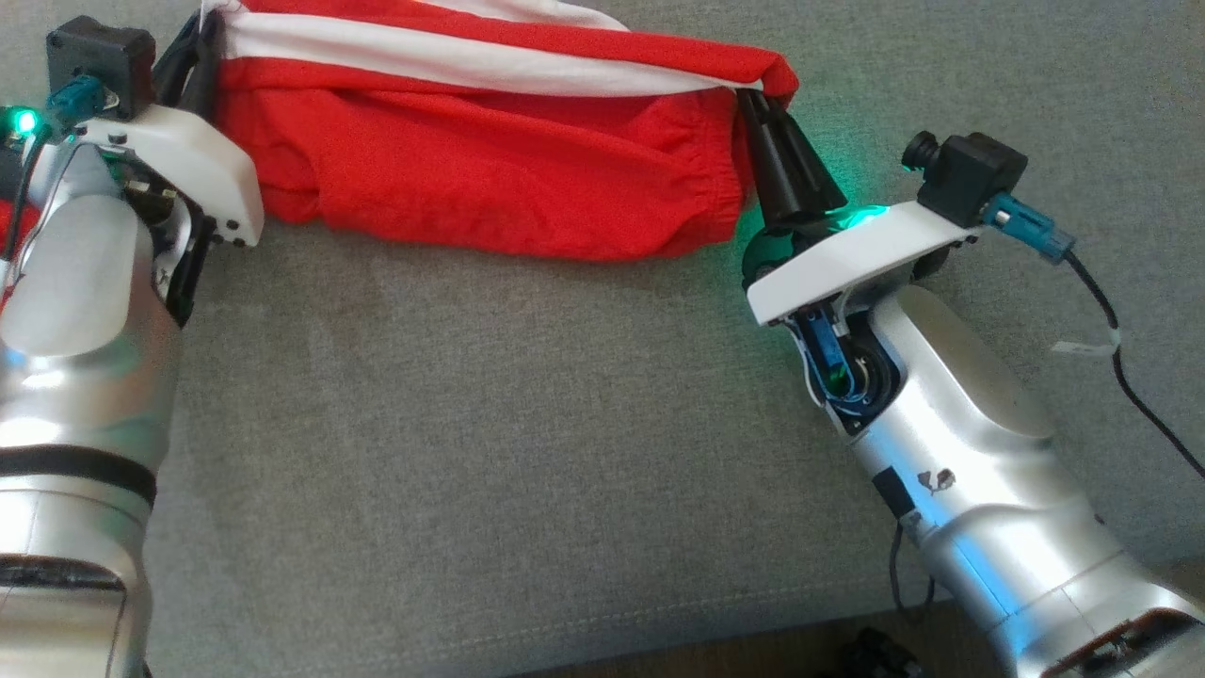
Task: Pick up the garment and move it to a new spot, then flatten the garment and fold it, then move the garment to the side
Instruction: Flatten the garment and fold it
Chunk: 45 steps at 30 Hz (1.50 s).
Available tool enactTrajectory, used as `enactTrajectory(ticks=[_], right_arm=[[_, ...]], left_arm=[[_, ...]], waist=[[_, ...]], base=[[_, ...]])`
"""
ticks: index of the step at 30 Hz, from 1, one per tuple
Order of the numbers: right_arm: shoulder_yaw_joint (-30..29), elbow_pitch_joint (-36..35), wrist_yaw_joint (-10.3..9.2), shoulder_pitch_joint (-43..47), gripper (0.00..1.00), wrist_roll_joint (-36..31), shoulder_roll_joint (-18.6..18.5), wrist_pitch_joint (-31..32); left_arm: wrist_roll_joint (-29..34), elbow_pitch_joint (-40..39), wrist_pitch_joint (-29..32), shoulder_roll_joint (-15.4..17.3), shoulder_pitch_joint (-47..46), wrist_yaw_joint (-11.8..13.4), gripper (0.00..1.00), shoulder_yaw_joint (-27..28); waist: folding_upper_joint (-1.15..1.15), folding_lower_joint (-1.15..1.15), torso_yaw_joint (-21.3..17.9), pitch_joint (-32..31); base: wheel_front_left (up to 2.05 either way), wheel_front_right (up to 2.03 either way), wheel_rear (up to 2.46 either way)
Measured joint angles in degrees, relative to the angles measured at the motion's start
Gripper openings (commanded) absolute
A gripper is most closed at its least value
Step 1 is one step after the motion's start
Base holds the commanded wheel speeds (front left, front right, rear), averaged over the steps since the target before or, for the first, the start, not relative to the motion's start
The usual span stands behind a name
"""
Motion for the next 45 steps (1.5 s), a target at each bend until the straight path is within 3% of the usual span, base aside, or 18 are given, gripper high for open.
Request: enactTrajectory(ticks=[1, 2, 3, 10, 18, 26, 36, 37, 38, 39, 45], right_arm=[[-0.1, -0.3, 0.00, 0.0, 0.99, 0.1, 0.0, 0.0], [-0.1, -0.5, 0.00, 0.0, 1.00, 0.5, 0.0, 0.0], [-0.1, -0.7, 0.00, 0.0, 1.00, 0.5, 0.0, 0.0], [-4.6, -3.2, 0.00, 1.2, 1.00, -4.6, 0.0, 0.0], [-13.2, -7.3, 0.00, 8.7, 1.00, -14.4, 0.0, 0.0], [-17.6, -8.8, 0.00, 14.6, 1.00, -16.4, 0.1, -0.1], [-17.8, -10.4, 0.00, 15.1, 1.00, -16.8, 0.2, -0.1], [-17.8, -10.4, 0.00, 15.1, 1.00, -16.8, 0.2, -0.1], [-17.8, -10.4, 0.00, 15.1, 1.00, -16.8, 0.2, -0.1], [-17.8, -10.4, 0.00, 15.1, 1.00, -16.8, 0.2, -0.1], [-18.2, -10.0, 0.00, 16.2, 1.00, -16.8, 0.3, 0.0]], left_arm=[[-0.2, 0.0, 0.0, -0.1, 0.0, 0.1, 0.32, 0.0], [-0.5, 0.0, 0.0, -0.3, 0.0, 0.3, 0.94, 0.1], [-0.6, 0.0, 0.0, -0.5, 0.0, 0.7, 1.00, 0.2], [-2.4, -3.1, 0.0, -1.9, 2.1, 2.7, 1.00, 2.6], [-5.1, -7.6, 0.0, -5.4, 10.4, 5.0, 1.00, 6.6], [-5.6, -6.1, 0.0, -7.5, 15.0, 6.0, 1.00, 8.6], [-6.0, -0.2, -0.8, -7.2, 11.3, 5.5, 1.00, 9.2], [-6.0, 0.7, -0.9, -7.4, 10.9, 5.2, 0.91, 9.2], [-6.0, 0.7, -0.9, -7.4, 10.9, 5.2, 0.37, 9.2], [-6.0, 1.8, -1.1, -7.4, 10.4, 4.9, 0.00, 9.1], [-6.6, 4.6, -1.1, -8.5, 10.5, 3.4, 0.00, 8.7]], waist=[[0.00, 0.00, 0.0, 0.1], [0.00, 0.00, 0.0, 0.1], [0.00, 0.00, 0.1, 0.1], [0.00, 0.00, 0.6, -0.8], [0.00, 0.00, 1.4, -3.2], [0.00, 0.00, 1.2, -4.7], [0.00, 0.00, -0.4, -3.6], [0.00, 0.00, -0.5, -3.8], [0.00, 0.00, -0.5, -3.8], [0.00, 0.00, -0.5, -4.0], [0.00, 0.00, -0.3, -6.0]], base=[[0.00, 0.00, 0.00], [0.00, 0.00, 0.00], [0.00, 0.00, 0.00], [0.00, 0.00, 0.00], [0.00, 0.00, 0.00], [0.00, 0.00, 0.00], [0.00, 0.00, 0.00], [0.00, 0.00, 0.00], [0.00, 0.00, 0.00], [0.00, 0.00, 0.00], [0.00, 0.00, 0.00]])
